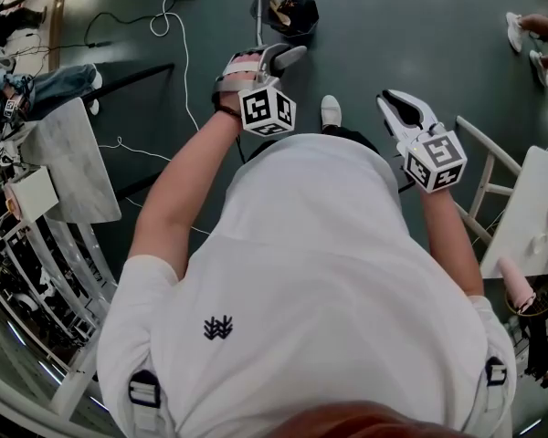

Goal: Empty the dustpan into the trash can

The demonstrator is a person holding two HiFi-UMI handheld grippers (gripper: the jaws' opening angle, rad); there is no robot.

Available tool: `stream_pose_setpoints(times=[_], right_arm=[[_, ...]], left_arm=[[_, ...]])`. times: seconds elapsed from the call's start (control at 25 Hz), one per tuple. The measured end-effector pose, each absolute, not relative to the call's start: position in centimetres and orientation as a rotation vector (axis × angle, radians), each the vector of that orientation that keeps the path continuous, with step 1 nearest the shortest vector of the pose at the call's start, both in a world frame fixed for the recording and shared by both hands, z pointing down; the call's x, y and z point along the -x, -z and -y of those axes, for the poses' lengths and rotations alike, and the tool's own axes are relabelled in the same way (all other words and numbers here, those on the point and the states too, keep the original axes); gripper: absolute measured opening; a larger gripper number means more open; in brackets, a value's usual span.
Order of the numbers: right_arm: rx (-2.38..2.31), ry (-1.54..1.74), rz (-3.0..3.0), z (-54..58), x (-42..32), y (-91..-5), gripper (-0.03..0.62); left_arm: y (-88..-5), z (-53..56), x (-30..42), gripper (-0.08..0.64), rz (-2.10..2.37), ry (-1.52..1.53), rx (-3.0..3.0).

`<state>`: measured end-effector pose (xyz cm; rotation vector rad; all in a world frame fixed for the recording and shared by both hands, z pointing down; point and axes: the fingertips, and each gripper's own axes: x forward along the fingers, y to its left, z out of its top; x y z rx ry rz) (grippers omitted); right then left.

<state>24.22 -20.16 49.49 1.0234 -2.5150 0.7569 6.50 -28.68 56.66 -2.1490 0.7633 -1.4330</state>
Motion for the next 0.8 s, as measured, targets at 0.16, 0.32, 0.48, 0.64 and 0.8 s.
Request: stream_pose_setpoints(times=[0.16, 0.32, 0.48, 0.64, 0.8], right_arm=[[-1.011, -0.751, 2.522, 20.5, -23.9, -49.4, 0.057], [-1.009, -0.742, 2.529, 21.0, -24.1, -49.3, 0.057], [-0.996, -0.739, 2.532, 21.4, -24.1, -49.2, 0.057], [-0.983, -0.732, 2.533, 22.0, -24.0, -49.2, 0.057], [-0.970, -0.729, 2.536, 22.1, -23.7, -49.2, 0.057]], left_arm=[[-56.7, 28.1, -6.8, 0.066, -0.692, 1.445, 2.100], [-56.7, 27.7, -7.0, 0.065, -0.626, 1.466, 2.048], [-57.3, 27.2, -7.2, 0.064, -0.517, 1.454, 1.979], [-58.0, 26.5, -6.9, 0.064, -0.415, 1.443, 1.897], [-59.0, 24.4, -6.4, 0.063, -0.244, 1.456, 1.852]])
